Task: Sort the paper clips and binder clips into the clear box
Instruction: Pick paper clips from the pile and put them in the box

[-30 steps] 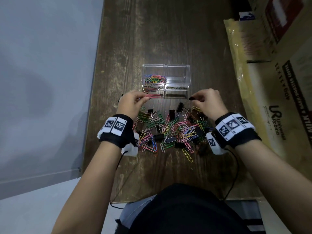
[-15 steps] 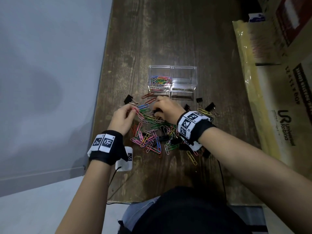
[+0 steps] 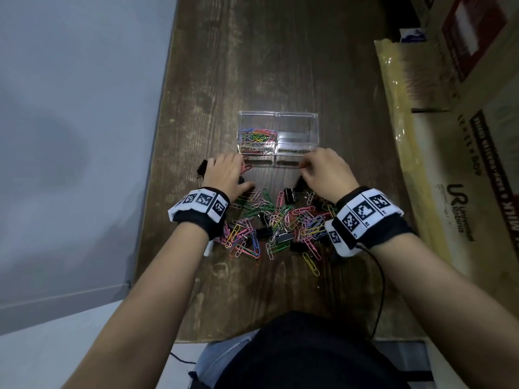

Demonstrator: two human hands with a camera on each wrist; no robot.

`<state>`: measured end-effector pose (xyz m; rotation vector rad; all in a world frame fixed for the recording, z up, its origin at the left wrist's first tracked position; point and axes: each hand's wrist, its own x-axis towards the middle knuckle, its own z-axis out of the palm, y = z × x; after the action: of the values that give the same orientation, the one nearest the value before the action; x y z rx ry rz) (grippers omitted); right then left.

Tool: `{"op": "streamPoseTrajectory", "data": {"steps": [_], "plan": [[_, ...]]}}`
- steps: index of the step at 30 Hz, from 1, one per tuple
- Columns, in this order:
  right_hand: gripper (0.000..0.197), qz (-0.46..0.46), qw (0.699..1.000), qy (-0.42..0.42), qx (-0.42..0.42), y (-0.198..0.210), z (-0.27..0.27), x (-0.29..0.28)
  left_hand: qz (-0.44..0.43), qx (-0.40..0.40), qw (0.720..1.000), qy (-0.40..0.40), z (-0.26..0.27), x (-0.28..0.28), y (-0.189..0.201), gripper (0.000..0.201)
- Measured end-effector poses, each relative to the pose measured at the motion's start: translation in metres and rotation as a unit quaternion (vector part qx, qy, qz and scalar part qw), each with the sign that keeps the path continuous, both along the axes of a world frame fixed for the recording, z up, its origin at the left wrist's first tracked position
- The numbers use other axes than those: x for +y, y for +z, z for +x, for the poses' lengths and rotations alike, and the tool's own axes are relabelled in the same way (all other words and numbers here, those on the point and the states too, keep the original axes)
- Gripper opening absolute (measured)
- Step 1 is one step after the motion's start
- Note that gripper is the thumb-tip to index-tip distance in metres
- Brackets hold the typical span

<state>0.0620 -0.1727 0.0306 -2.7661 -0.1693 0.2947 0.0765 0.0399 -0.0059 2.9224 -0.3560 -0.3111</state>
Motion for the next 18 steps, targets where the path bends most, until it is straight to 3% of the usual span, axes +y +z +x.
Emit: {"op": "streamPoseTrajectory", "data": {"steps": [2,5,8,11,14,18], "plan": [[0.020,0.044,0.999,0.012,-0.018,0.004,-0.008,0.007,0.007,0.005,1.000,-0.028,-0.008,0.002,0.001,0.050],[0.027,0.080,0.991,0.094,0.050,0.005,-0.024,0.024,-0.008,0.024,0.998,-0.056,-0.030,0.008,0.001,0.051],[0.055,0.017,0.972,0.202,0.122,-0.001,-0.036,0.037,-0.042,0.057,0.996,-0.050,-0.047,0.020,0.002,0.041],[0.069,-0.087,0.954,0.259,0.125,-0.008,-0.038,0.045,-0.057,0.077,0.995,-0.035,-0.051,0.023,0.005,0.033],[0.062,-0.098,0.959,0.248,0.095,-0.015,-0.038,0.050,-0.075,0.092,0.993,-0.030,-0.049,0.016,0.004,0.030],[0.037,-0.032,0.980,0.182,0.072,-0.021,-0.042,0.052,-0.083,0.080,0.992,-0.044,-0.048,-0.001,-0.001,0.034]]}}
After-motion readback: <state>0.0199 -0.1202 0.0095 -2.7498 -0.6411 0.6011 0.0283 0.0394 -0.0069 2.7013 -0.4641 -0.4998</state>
